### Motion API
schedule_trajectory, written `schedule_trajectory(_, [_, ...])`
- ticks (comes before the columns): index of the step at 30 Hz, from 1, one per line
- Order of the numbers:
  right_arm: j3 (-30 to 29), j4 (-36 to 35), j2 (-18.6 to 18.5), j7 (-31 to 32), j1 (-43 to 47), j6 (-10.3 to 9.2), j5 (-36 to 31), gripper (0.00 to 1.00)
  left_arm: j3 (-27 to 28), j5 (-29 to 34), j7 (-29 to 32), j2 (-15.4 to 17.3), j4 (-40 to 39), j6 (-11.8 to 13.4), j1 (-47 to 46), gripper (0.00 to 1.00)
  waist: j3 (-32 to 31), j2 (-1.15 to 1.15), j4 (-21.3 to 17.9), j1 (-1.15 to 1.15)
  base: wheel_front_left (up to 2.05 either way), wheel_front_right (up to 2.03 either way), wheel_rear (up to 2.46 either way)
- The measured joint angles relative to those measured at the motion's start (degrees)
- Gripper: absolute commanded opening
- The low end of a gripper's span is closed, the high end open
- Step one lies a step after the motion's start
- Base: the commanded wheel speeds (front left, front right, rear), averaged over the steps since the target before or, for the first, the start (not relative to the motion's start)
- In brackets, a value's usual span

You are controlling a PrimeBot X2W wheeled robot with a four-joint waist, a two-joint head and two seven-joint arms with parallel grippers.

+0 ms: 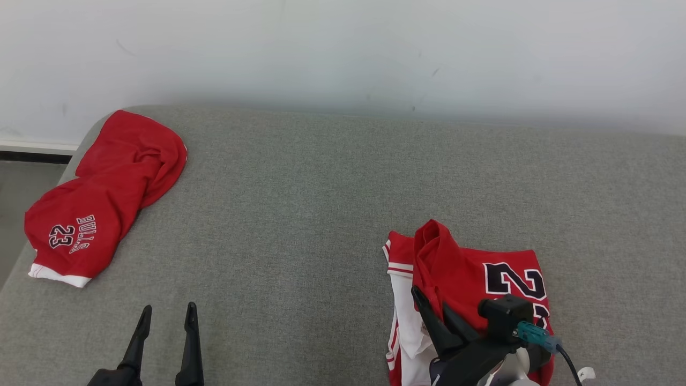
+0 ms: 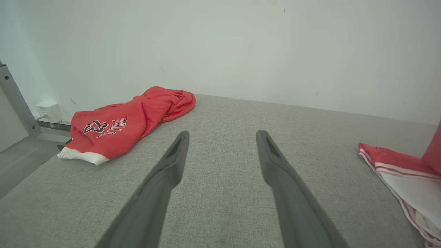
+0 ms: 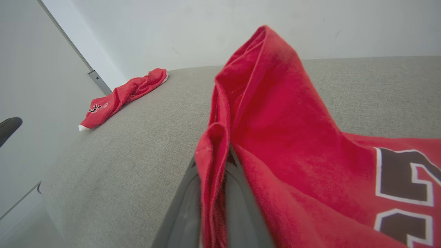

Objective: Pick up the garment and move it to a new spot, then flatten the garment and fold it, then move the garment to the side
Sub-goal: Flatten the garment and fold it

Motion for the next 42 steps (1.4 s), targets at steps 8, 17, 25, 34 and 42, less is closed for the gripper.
schedule_trajectory(8, [-0.38,3.13,0.35,-2.35,-1.5,0.0,-0.24,1.0,-0.22,-0.38,0.0,0.0,0.41,0.15,-0.16,1.0,-0.22,0.0,-0.21,0.0,0.0,0.0,0.0])
schedule_trajectory(17, [-5.41,-0.04,-2.6,-7.14,-1.47,0.0,-0.54,1.0,0.67,-0.48,0.0,-0.01,0.49,0.26,-0.03,1.0,-0.82,0.0,-1.67,0.0,0.0,0.0,0.0])
schedule_trajectory(25, [-14.45,-3.67,-4.55,-9.36,2.31,0.0,-1.43,1.0,0.93,-0.4,0.0,-0.02,0.19,0.38,0.45,1.0,-1.85,0.0,-3.36,0.0,0.0,0.0,0.0])
schedule_trajectory(34, [-21.47,-6.51,-3.66,-10.18,9.85,0.0,-3.32,1.0,0.62,-0.21,0.0,-0.02,-0.21,0.37,1.74,1.0,-3.16,0.0,-5.01,0.0,0.0,0.0,0.0])
schedule_trajectory(42, [-22.51,-7.82,-2.23,-10.22,11.57,0.0,-4.26,1.0,-0.78,-0.01,0.0,0.0,-0.03,0.35,1.95,1.0,-3.45,0.0,-5.62,0.0,0.0,0.0,0.0])
